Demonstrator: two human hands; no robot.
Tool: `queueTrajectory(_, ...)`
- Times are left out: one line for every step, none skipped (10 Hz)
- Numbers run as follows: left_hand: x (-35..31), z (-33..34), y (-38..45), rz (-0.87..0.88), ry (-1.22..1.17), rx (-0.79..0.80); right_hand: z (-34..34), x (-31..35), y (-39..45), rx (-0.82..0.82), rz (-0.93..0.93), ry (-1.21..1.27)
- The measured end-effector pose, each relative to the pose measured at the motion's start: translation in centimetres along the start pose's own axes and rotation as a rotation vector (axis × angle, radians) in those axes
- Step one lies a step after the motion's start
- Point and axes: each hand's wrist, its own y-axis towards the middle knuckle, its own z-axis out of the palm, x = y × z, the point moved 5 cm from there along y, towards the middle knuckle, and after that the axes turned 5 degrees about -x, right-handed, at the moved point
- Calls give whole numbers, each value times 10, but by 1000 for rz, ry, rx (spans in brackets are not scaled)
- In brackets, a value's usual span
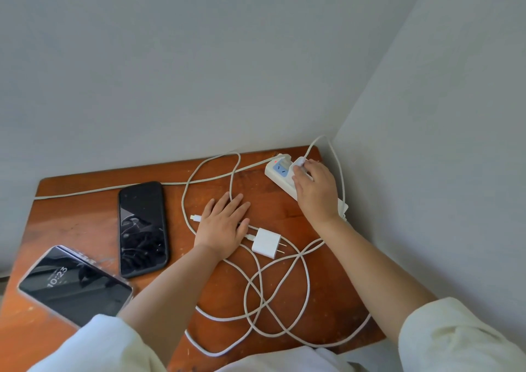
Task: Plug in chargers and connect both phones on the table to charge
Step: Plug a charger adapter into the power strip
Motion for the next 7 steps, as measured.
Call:
queueTrajectory(1,0,-1,-4,0,-3,-15,4,6,-58,55,21)
queueTrajectory(1,1,-1,-3,-2,-6,-24,14,4,-13,61,72)
queueTrajectory(0,0,-1,-2,-8,-3,-25,20,6,-25,45,26)
queueTrajectory(0,0,-1,-2,-9,-3,-23,22,2,-12,20,-13)
queueTrajectory(1,1,-1,-4,-17,-4,-23,21,1,15,21,-8)
queueTrajectory(1,1,0,-6,-16,-3,-22,18,2,16,15,-26)
queueTrajectory(1,1,-1,-14,-15,4,-27,15,4,9,18,-3)
